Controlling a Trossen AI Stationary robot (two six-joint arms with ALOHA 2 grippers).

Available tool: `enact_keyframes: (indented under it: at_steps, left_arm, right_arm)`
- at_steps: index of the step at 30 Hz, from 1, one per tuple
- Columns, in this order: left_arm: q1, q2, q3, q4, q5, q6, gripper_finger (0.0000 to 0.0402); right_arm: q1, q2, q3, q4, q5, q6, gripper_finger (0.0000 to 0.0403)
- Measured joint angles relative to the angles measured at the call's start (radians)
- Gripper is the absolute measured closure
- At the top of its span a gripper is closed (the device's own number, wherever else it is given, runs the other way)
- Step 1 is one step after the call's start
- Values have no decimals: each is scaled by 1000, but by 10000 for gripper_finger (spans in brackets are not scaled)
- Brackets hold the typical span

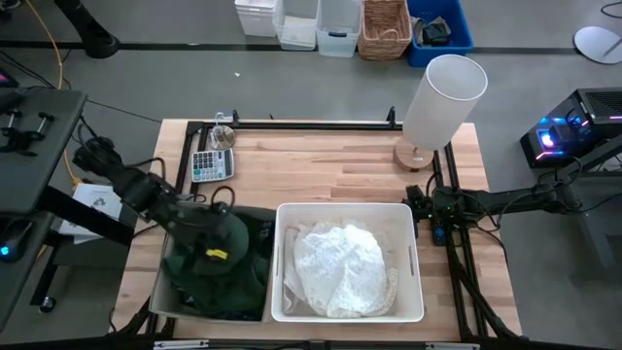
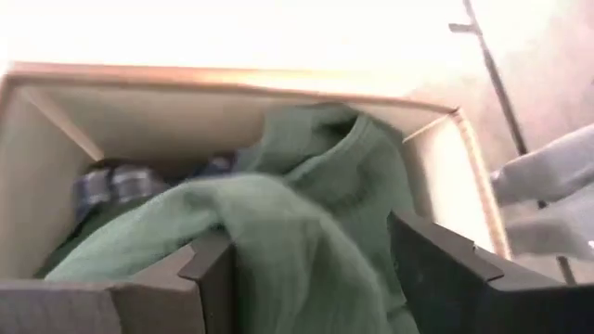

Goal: Sort clothes
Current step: Put the green shirt into the white laundry organizer, then return to Home Position

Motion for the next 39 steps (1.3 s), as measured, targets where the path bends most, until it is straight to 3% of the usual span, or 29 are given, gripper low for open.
enact_keyframes:
  at_steps: [6, 9, 15, 18, 21, 26, 32, 36, 39]
  left_arm:
    - [-59, 22, -1, -399, -114, -39, 177]
    - [-84, 26, -1, -451, -209, -20, 177]
    - [-113, -94, -32, -153, -530, 133, 177]
    - [-59, -229, -140, 39, -595, 267, 177]
    - [55, -395, -288, 253, -583, 366, 177]
    - [270, -674, -546, 668, -434, 463, 177]
    - [389, -944, -788, 741, -374, 290, 185]
    - [391, -1083, -944, 894, -267, 178, 236]
    - [391, -1110, -1034, 1081, -240, 147, 311]
  right_arm:
    - [0, 0, 0, 0, 0, 0, 402]
    - [0, 0, 0, 0, 0, 0, 402]
    - [0, 0, 0, 0, 0, 0, 402]
    - [0, 0, 0, 0, 0, 0, 402]
    - [0, 0, 0, 0, 0, 0, 402]
    - [0, 0, 0, 0, 0, 0, 402]
    - [0, 0, 0, 0, 0, 0, 402]
    - [0, 0, 0, 0, 0, 0, 402]
    - [0, 0, 0, 0, 0, 0, 402]
